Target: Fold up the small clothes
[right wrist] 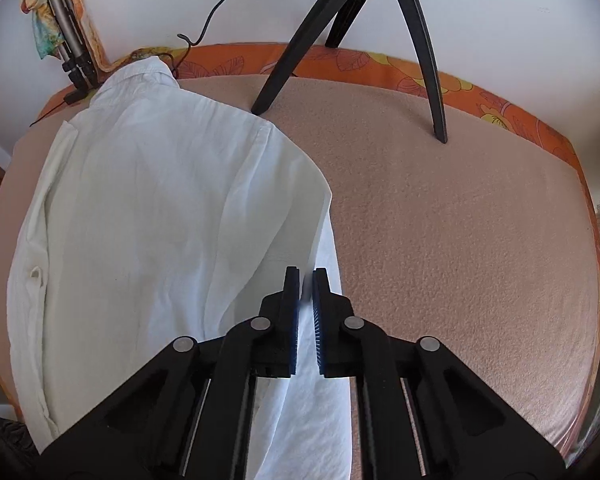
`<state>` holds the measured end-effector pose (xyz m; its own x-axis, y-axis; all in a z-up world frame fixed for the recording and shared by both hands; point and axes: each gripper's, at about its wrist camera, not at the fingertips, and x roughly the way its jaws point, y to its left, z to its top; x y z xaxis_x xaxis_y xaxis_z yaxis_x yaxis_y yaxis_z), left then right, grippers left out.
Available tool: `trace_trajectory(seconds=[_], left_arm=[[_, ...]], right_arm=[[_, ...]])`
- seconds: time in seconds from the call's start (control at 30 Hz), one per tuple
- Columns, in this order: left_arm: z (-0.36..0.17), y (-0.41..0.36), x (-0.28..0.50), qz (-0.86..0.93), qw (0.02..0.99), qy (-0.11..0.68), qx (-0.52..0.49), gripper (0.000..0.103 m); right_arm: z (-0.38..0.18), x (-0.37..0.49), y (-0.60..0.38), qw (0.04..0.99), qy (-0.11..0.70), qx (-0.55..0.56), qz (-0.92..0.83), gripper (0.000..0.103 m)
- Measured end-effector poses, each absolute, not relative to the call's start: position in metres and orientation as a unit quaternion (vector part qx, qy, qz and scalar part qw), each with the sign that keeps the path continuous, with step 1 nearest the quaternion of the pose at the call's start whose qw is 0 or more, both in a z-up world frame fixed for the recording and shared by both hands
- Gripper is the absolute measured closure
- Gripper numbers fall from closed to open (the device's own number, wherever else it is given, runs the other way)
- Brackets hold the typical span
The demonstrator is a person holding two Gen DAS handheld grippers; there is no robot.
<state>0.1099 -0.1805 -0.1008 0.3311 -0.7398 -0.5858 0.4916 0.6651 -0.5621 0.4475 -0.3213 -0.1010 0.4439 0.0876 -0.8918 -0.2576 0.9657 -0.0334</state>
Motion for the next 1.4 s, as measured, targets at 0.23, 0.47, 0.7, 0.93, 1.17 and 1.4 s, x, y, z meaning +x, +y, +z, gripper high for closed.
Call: trace_trajectory(seconds=[0.23, 0.47, 0.7, 0.93, 1.17, 1.4], left_arm=[[-0.095, -0.165, 0.105, -0.39, 0.795, 0.426, -0.184, 0.101], [-0.105, -0.141, 0.096, -0.356, 0.799, 0.436, -0.211, 0.101], [-0.127, -0.134, 0.096, -0.327, 0.788, 0.472, -0.224, 0.101], [-0.107, -0.128, 0.079, -0.299, 0.822, 0.453, -0.173, 0.096], [-0.088, -0.131, 0.065, -0.302, 0.848, 0.413, -0.136, 0.096], [-0.086, -0.156, 0.07, -0.32, 0.855, 0.4, -0.081, 0.091]], right_arm=[[-0.066, 0.439, -0.3, 0.86, 0.489, -0.095, 0.112, 0.101], [-0.061, 0.424, -0.224, 0.851, 0.468, -0.164, 0.173, 0.101], [-0.103, 0.424, -0.195, 0.828, 0.498, -0.176, 0.186, 0.092], [-0.061, 0.381, -0.268, 0.859, 0.461, -0.108, 0.196, 0.057], [-0.072, 0.293, -0.379, 0.864, 0.465, -0.016, 0.191, 0.057], [-0.135, 0.205, -0.432, 0.835, 0.513, 0.045, 0.194, 0.057]])
